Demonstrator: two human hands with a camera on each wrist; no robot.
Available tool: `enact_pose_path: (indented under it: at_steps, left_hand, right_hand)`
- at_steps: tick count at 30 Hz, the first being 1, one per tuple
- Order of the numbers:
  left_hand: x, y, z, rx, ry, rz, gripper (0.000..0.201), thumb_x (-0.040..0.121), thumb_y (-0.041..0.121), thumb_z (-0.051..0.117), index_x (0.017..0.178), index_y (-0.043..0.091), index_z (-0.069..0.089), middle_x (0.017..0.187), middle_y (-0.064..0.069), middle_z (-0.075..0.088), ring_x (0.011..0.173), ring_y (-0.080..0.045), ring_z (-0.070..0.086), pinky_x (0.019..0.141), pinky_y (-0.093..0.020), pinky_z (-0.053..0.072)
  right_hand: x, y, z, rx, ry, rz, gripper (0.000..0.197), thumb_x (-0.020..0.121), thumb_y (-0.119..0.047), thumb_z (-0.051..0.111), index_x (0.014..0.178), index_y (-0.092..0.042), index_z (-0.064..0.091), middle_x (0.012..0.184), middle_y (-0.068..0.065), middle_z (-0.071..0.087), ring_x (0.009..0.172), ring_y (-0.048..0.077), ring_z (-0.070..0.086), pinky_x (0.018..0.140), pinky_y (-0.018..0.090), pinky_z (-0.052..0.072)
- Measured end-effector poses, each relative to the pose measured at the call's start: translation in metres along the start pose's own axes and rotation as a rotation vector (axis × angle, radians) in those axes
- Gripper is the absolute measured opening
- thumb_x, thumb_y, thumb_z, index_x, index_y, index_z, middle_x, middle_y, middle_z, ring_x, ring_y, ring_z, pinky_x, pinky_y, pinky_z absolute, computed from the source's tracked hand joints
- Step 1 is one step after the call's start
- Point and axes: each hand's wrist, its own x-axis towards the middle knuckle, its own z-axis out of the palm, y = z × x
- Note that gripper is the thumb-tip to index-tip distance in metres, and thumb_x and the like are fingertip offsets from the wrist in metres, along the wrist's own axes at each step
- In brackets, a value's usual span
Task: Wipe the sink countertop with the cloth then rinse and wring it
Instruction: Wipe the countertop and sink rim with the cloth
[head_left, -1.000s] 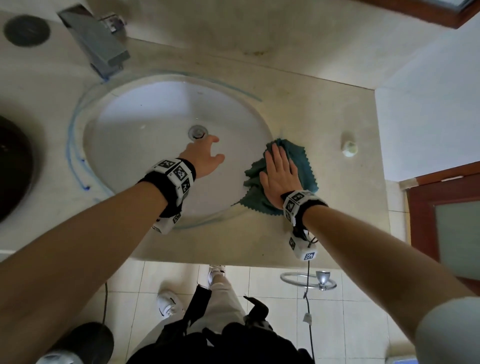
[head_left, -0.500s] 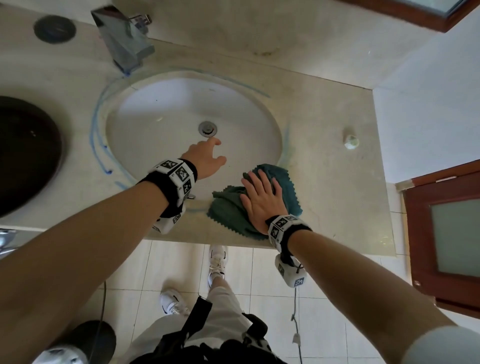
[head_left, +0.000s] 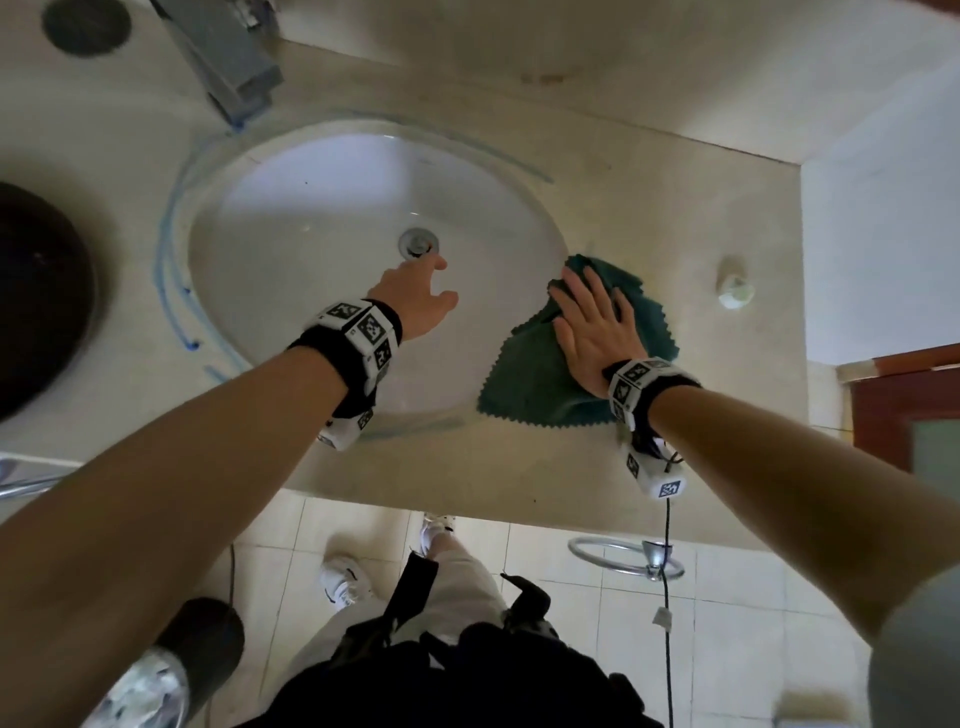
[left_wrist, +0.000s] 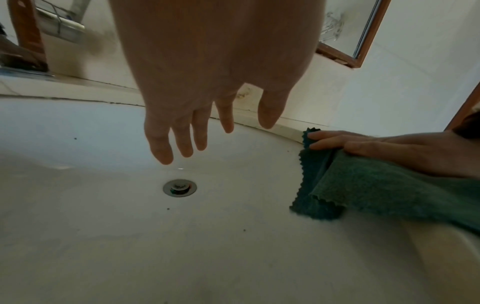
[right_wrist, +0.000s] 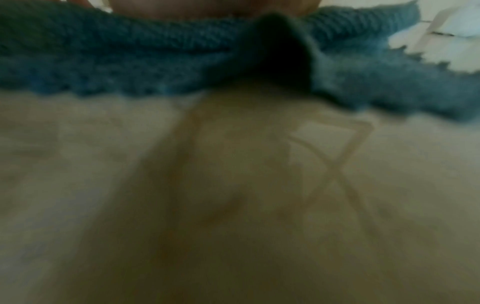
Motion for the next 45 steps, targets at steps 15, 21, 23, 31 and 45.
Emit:
enact_pose_path:
  at_steps: [15,21,23,31,45]
  left_hand:
    - [-0.081,-0.082,-0.033,0.090,0.140,0.069,0.054,0.091,0.039,0.052,0.141,0.023,0.038,0.145,-0.010,0.044,0.133,-0.034,0.038,0.107,-0.049,0.035]
    - [-0.114,-0.128,-0.047,0.057,0.209,0.112,0.051,0.091,0.033,0.053,0.139,0.020,0.041,0.145,-0.007,0.044,0.135,-0.030,0.035,0.109,-0.047,0.033]
    - [-0.121,-0.141,-0.054,0.055,0.230,0.109,0.051,0.091,0.033,0.053,0.138,0.020,0.041,0.145,-0.006,0.044,0.135,-0.029,0.036,0.110,-0.046,0.033]
    - [-0.130,-0.146,-0.065,0.105,0.275,0.034,0.051,0.091,0.035,0.053,0.139,0.023,0.042,0.146,-0.004,0.044,0.129,-0.030,0.044,0.108,-0.048,0.035]
    - [-0.095,-0.099,-0.044,0.170,0.206,0.059,0.050,0.092,0.037,0.051,0.139,0.023,0.040,0.148,-0.003,0.041,0.137,-0.030,0.033,0.110,-0.049,0.031]
  right_hand:
    - [-0.072,-0.127,0.031,0.028,0.039,0.217,0.053,0.101,-0.042,0.014,0.148,-0.021,0.027,0.161,0.006,0.012,0.149,0.030,-0.002,0.120,0.052,0.001]
    - [-0.077,-0.210,0.033,0.050,0.039,0.188,0.051,0.100,-0.042,0.013,0.141,-0.020,0.035,0.156,0.010,0.025,0.147,0.032,0.013,0.118,0.056,0.005]
    - [-0.072,-0.240,0.032,0.055,0.039,0.132,0.051,0.099,-0.042,0.013,0.138,-0.020,0.036,0.154,0.010,0.029,0.144,0.031,0.020,0.118,0.055,0.010]
    - [-0.064,-0.276,0.027,0.119,0.071,-0.074,0.045,0.100,-0.043,0.019,0.130,-0.018,0.041,0.130,0.004,0.049,0.115,0.027,0.047,0.100,0.044,0.035]
    - [-0.062,-0.098,0.029,0.008,0.056,0.092,0.053,0.101,-0.037,0.011,0.146,-0.017,0.031,0.158,0.005,0.022,0.149,0.023,0.009,0.121,0.041,0.007]
